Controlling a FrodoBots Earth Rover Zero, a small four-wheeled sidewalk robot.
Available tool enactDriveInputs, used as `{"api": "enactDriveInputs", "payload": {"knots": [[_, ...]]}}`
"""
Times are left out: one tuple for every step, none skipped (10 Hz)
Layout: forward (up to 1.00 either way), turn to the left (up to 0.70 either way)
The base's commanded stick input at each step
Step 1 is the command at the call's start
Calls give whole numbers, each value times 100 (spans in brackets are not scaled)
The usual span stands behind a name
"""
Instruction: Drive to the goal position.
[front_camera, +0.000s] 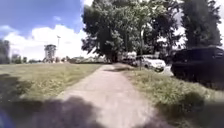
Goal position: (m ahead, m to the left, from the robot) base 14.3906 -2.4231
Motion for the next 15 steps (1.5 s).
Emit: {"api": "enactDriveInputs", "payload": {"knots": [[70,0],[70,0],[70,0],[70,0],[70,0],[70,0],[70,0],[70,0],[70,0],[70,0],[70,0],[70,0],[70,0],[70,0],[70,0]]}}
